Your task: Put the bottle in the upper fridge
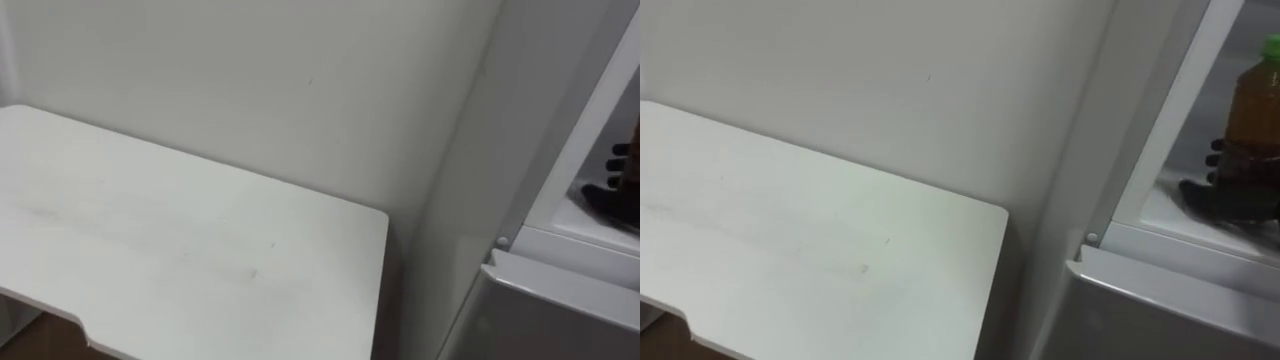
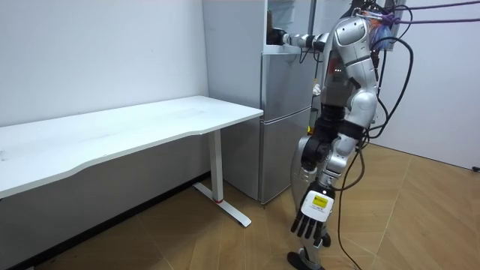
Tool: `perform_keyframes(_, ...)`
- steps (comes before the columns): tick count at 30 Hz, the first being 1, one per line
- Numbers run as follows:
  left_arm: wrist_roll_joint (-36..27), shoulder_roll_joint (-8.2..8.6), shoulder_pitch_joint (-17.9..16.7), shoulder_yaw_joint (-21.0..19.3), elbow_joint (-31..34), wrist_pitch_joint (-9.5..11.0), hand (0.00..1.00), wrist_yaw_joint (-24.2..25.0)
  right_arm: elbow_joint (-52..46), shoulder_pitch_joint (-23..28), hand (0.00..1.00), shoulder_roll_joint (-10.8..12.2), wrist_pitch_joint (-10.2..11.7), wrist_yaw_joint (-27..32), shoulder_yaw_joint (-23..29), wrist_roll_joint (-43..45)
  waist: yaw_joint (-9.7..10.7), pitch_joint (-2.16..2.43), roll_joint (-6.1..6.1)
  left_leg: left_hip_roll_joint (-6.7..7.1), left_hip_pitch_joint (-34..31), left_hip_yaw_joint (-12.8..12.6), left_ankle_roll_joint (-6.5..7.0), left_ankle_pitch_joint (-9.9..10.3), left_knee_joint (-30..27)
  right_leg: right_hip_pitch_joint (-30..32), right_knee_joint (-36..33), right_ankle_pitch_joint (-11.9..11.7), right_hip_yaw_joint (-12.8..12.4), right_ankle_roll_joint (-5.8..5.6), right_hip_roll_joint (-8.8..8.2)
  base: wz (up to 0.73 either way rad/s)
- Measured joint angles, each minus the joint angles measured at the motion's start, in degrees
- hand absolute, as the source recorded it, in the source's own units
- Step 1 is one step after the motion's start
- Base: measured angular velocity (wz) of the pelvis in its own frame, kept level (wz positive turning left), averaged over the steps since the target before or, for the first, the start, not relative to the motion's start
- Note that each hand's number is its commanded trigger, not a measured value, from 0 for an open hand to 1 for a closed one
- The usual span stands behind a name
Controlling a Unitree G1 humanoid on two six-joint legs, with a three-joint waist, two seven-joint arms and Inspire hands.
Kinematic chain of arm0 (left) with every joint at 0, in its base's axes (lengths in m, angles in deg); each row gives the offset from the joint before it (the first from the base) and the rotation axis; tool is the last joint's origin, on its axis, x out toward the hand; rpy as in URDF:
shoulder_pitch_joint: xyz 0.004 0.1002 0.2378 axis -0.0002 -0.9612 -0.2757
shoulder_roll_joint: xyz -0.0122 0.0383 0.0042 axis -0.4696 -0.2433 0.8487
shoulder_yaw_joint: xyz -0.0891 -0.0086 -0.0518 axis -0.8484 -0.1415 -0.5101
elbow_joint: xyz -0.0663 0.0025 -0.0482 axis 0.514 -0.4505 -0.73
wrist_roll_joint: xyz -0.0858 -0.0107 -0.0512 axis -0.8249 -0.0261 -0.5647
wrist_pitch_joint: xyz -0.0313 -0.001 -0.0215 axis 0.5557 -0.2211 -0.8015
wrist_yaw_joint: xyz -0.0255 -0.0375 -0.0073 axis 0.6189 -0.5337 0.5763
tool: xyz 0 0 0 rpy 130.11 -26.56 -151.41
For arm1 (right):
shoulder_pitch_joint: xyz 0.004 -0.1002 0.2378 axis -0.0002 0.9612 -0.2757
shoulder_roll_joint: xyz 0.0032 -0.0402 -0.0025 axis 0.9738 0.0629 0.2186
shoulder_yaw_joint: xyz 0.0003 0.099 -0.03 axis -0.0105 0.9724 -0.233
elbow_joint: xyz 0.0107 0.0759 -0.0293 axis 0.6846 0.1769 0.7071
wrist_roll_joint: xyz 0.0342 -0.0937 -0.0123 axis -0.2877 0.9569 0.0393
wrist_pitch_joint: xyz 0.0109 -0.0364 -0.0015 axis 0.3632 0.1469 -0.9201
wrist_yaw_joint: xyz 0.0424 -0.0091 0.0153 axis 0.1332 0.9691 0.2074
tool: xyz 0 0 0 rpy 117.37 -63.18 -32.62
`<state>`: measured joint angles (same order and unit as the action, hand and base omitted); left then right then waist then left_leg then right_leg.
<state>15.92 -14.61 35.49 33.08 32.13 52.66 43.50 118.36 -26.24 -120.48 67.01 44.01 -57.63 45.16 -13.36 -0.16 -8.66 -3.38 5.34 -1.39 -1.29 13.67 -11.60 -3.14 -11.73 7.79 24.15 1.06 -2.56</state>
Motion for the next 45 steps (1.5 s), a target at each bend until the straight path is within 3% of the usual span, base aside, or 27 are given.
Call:
perform_keyframes(19, 0.01, -0.75, 1.61, -0.01, -2.51, -0.79, 0.0, 1.6, 0.51, 0.2, 0.0, -0.24, -0.54, -5.12, 0.41, 0.83, 0.7, -0.01, -0.66, -0.06, 0.31, 0.1, -0.03, 0.04, -0.07, -0.4, 0.14, 0.01, 0.14, -0.02, 0.06, 0.0)
perform_keyframes(45, -0.08, -1.04, 1.52, -0.03, -2.71, -0.81, 0.0, 1.52, 0.46, 2.31, 0.0, -0.99, -0.21, -6.94, 0.43, 1.02, 0.59, 0.11, -0.8, -0.08, 1.36, 0.24, -0.03, 0.04, -0.15, -1.76, 0.18, 0.02, 0.5, -0.03, -0.01, 0.0)
